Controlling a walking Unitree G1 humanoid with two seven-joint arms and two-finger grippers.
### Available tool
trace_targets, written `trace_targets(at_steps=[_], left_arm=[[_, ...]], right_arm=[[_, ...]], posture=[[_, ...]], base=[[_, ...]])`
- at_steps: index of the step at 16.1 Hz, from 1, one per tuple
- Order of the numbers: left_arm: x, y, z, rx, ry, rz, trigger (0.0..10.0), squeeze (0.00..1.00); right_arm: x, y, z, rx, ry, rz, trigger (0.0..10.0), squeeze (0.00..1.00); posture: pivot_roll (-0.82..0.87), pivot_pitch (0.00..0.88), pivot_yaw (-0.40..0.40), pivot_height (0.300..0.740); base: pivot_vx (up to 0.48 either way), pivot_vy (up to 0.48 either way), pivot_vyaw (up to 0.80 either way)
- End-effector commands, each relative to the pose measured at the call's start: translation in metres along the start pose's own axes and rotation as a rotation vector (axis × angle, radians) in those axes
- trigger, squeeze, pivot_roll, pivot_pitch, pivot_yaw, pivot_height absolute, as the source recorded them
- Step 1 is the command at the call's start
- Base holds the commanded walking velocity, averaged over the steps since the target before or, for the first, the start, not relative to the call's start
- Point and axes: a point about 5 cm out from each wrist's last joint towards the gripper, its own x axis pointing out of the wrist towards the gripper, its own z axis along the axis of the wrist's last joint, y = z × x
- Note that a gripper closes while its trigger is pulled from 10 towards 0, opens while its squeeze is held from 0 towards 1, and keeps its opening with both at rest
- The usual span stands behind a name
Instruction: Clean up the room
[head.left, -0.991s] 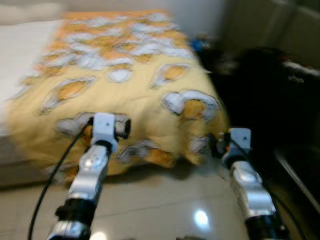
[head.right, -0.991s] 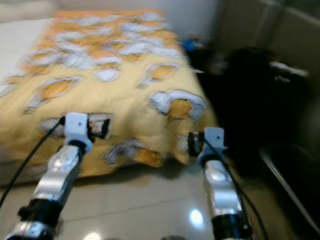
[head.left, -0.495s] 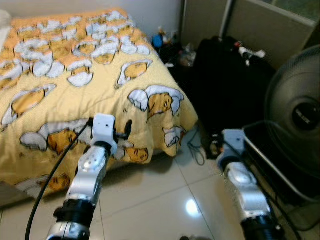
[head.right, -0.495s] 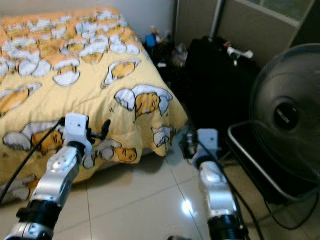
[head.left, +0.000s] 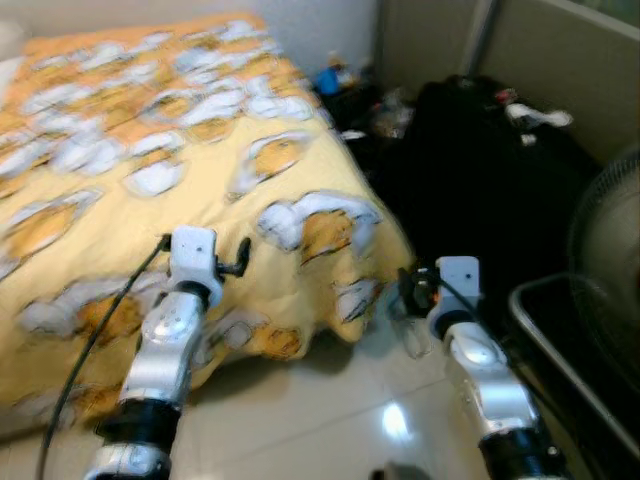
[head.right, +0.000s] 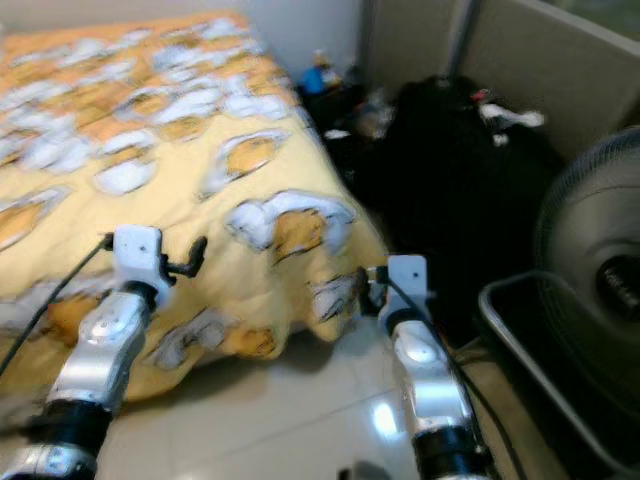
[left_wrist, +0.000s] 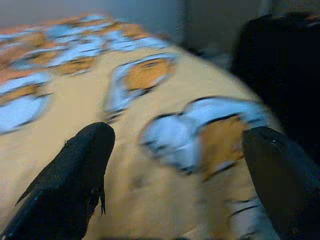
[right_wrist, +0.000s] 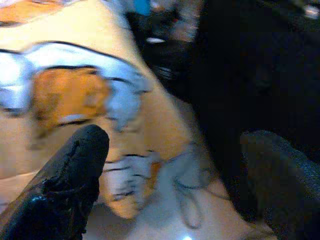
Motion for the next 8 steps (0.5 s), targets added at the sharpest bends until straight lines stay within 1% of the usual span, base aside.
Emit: trace_targets(at_steps=[1, 5, 6, 8], left_arm=[[-0.0006, 0.0110, 0.0045, 0.021, -0.011, 0.023, 10.0, 0.00], [-0.0007, 0.0110, 0.0042, 0.021, -0.006, 0.013, 10.0, 0.00], [-0.0007, 0.0110, 0.0037, 0.021, -0.002, 0.011, 10.0, 0.00], [-0.0003, 0.0120, 0.0039, 0.023, 0.003, 0.010, 10.0, 0.00]], right_arm=[[0.0014, 0.0043, 0.0063, 0.001, -0.022, 0.009, 10.0, 0.00], [0.0021, 0.0040, 0.0050, 0.005, -0.011, 0.003, 10.0, 0.00], [0.0027, 0.0025, 0.0012, 0.017, 0.022, -0.011, 10.0, 0.00], [0.0035, -0.0010, 0.0010, 0.036, 0.029, -0.033, 10.0, 0.00]], posture=[[-0.07, 0.000, 0.034, 0.740], [-0.07, 0.000, 0.036, 0.740], [-0.08, 0.000, 0.037, 0.740], [-0.08, 0.000, 0.041, 0.740]], base=[[0.461, 0.000, 0.00], [0.462, 0.000, 0.00], [0.465, 0.000, -0.62], [0.465, 0.000, -0.62]])
